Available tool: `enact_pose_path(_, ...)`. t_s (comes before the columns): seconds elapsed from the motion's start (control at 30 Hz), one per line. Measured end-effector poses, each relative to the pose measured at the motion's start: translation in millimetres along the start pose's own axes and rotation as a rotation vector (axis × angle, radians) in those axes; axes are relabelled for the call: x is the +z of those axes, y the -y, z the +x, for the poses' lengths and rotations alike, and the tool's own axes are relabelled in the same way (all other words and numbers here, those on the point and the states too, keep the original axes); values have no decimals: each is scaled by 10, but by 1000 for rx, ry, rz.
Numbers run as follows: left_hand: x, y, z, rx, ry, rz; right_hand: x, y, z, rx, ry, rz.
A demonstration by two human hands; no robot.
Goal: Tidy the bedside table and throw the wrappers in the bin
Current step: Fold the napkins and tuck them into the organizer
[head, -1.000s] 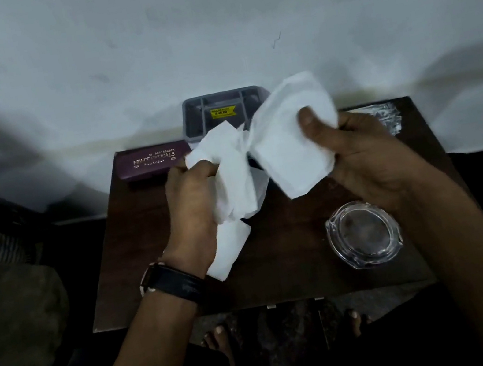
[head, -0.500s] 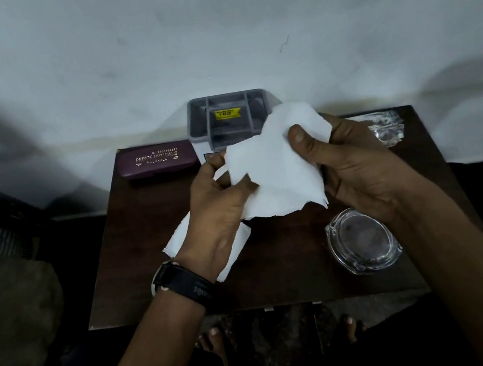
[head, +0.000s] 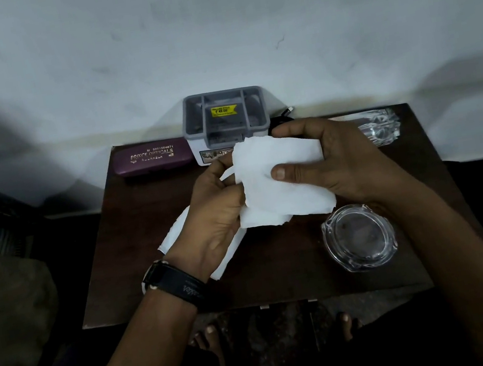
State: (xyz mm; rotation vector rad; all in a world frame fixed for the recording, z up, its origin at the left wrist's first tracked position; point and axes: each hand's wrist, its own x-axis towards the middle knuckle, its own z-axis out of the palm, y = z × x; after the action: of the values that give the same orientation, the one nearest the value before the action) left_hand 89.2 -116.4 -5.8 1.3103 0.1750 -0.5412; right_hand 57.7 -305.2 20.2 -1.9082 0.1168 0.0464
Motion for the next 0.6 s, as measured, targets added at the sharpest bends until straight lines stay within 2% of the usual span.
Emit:
enact_pose_path(0.27, 43, -72, -7, -97, -36, -60, 28, -101, 33, -31, -43, -103)
enact_pose_path(0.4, 30, -18, -53, 86, -32, 209, 72, -116, 27, -33, -50, -186)
enact_pose_path(0.47, 15, 9, -54, 117, -58, 195, 86, -99, 16, -24, -91, -178)
enact_pose_path(0.53, -20, -13, -23, 139, -95, 116, 82, -57, 27, 62, -165, -13)
enact_pose_path(0.6, -45, -67, -14, 141, -85, 3, 55, 2, 27, 212, -73, 319)
